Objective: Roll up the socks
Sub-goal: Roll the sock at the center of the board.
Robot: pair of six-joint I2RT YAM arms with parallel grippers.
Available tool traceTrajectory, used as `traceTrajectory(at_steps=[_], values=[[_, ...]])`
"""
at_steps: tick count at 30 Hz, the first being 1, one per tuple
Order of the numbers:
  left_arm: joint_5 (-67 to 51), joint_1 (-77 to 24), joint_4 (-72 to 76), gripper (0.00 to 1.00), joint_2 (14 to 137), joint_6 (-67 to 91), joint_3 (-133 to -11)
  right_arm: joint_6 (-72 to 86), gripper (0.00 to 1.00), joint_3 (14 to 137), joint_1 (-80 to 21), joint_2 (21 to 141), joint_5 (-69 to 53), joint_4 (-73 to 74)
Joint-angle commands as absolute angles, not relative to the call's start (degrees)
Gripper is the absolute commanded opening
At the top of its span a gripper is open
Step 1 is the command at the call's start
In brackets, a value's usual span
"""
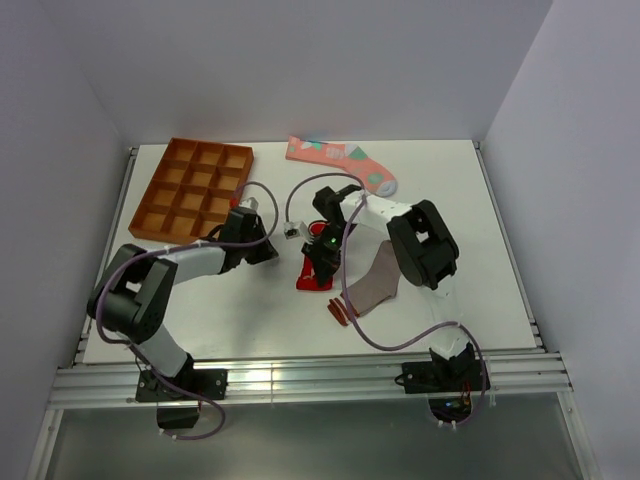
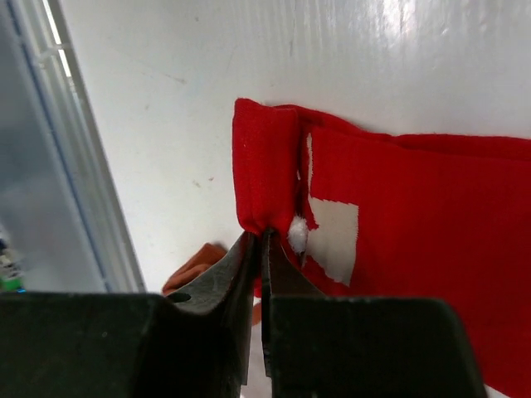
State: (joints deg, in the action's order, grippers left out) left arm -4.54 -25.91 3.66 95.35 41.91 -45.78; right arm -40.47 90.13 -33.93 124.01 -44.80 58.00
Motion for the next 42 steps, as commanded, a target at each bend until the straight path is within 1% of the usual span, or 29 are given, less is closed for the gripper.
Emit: traceTrajectory(at_steps=[1,3,5,6,10,12,13,20,23,27,32,35,38,42], values=[[-3.2,-27.9,13.8,0.1,89.2,42.6,-42.1,-39.9,0.0,93.2,-32.4,126.3,-48.6,63.7],[-4.6,-29.1,16.1,0.15,88.2,40.8,-39.8,-40.3,0.0,93.9,-31.6,127.7,-48.8,65.1],[-4.8,-31.5,19.7,0.25,87.2,38.2,-38.4,-40.3,0.0,94.3,-30.9,128.8,-48.8,65.5],[-4.7,-32.4,20.3,0.25,87.1,37.1,-38.4,-41.0,0.0,95.0,-30.9,129.2,-49.0,66.7],[-7.8,-36.0,24.4,0.35,88.1,33.8,-37.3,-40.3,0.0,97.6,-30.0,130.8,-49.7,68.4],[-10.5,-36.6,28.0,0.36,88.4,32.1,-36.0,-40.5,0.0,98.1,-29.7,131.6,-50.5,69.9],[-11.6,-36.9,29.5,0.39,88.3,31.7,-35.4,-40.9,0.0,98.2,-29.5,131.8,-50.8,70.3],[-16.7,-37.9,37.3,0.41,90.3,29.0,-32.6,-43.9,0.0,100.3,-28.2,134.6,-53.8,75.8],[-20.2,-37.9,43.0,0.45,91.6,29.0,-31.6,-46.4,0.0,101.4,-27.3,135.7,-55.0,78.9],[-24.5,-37.9,44.8,0.45,95.1,28.9,-33.4,-47.0,0.0,102.1,-26.0,136.3,-55.5,80.4],[-26.3,-37.9,46.6,0.45,100.3,29.2,-35.5,-47.5,0.0,100.7,-25.0,136.2,-54.9,80.2],[-25.5,-37.9,46.4,0.46,102.5,29.5,-37.0,-47.5,0.0,99.8,-24.7,135.7,-54.3,79.6],[-22.8,-38.0,42.1,0.45,103.9,28.8,-39.5,-46.4,0.0,99.0,-24.5,135.5,-54.0,78.5],[-17.9,-38.4,33.1,0.41,104.3,27.2,-42.4,-45.6,0.0,98.5,-24.3,135.4,-53.7,77.7]])
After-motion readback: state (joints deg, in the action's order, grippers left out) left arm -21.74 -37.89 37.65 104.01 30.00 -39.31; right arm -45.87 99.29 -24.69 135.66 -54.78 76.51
